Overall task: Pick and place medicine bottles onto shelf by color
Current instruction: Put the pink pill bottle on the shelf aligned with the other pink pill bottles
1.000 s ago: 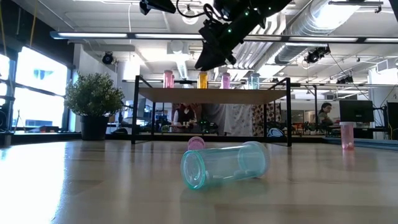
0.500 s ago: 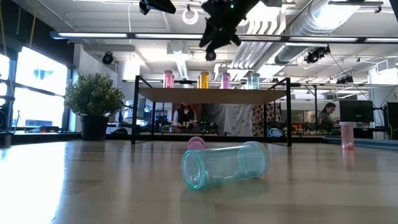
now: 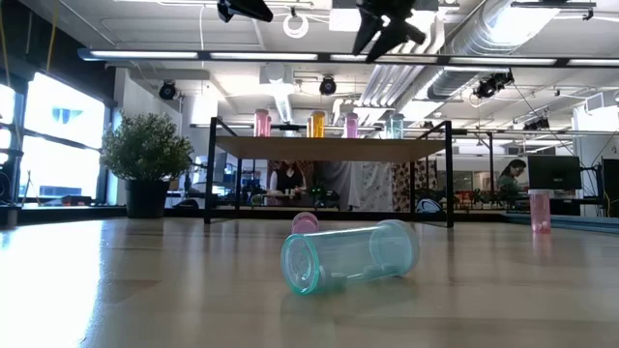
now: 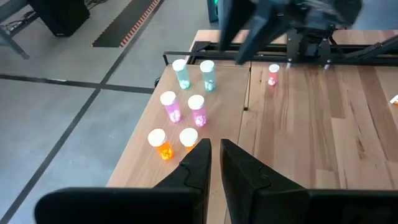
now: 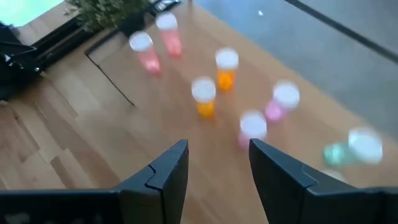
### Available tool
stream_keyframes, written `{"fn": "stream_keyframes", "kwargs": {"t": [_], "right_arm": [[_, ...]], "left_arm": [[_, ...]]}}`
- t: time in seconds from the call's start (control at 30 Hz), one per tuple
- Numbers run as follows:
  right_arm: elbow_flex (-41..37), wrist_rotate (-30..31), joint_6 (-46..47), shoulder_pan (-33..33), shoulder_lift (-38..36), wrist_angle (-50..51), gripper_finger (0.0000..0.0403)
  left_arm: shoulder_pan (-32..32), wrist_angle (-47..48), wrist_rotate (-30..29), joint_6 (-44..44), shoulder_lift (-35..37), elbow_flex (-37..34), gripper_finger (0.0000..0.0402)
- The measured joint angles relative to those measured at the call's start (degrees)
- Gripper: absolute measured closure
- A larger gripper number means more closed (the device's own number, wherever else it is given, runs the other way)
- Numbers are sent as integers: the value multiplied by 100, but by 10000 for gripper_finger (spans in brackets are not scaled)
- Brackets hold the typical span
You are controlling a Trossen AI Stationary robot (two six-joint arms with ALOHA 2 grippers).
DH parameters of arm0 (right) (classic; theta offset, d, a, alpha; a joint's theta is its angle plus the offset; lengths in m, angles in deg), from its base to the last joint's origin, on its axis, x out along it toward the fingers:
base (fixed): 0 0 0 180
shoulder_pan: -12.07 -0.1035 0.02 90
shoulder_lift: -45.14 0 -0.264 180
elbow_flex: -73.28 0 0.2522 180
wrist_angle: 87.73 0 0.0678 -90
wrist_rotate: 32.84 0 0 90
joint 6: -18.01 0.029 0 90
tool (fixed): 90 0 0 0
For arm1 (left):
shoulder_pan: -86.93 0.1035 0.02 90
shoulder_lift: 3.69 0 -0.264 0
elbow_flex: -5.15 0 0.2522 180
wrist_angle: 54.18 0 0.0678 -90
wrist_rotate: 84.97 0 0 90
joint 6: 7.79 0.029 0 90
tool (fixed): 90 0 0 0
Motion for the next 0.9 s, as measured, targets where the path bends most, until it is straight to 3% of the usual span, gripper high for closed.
{"fn": "stream_keyframes", "kwargs": {"t": [0.13, 0.5, 0.9], "right_arm": [[-837, 467, 902, -330, -619, -26, 242], [-2778, 773, 3804, -1237, -2088, -191, 242], [-4093, 730, 6111, -2176, -2329, 28, 242]], "left_arm": [[2, 0, 0, 0, 0, 0, 377], [0, 2, 2, 0, 0, 0, 377], [0, 9, 2, -8, 0, 0, 376]]}}
